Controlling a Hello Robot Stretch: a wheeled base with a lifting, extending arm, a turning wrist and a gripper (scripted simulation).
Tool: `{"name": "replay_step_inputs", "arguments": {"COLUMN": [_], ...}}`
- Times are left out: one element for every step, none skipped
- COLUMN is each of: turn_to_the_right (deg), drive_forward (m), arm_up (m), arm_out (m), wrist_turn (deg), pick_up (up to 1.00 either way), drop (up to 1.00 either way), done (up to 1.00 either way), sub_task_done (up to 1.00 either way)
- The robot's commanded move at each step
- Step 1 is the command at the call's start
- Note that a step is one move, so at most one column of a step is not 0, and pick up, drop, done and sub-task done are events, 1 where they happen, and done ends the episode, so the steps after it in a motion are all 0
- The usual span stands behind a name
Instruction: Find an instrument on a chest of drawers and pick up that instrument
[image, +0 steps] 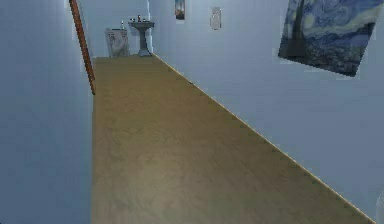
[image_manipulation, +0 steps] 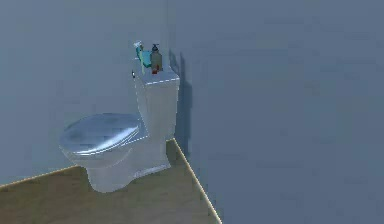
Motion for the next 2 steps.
{"name": "replay_step_inputs", "arguments": {"turn_to_the_right": [0.0,-18.0], "drive_forward": [0.25,0.00], "arm_up": [0.00,0.00], "arm_out": [0.00,0.00], "wrist_turn": [0.0,0.0], "pick_up": [0.00,0.00], "drop": [0.00,0.00], "done": [0.00,0.00], "sub_task_done": [0.00,0.00]}}
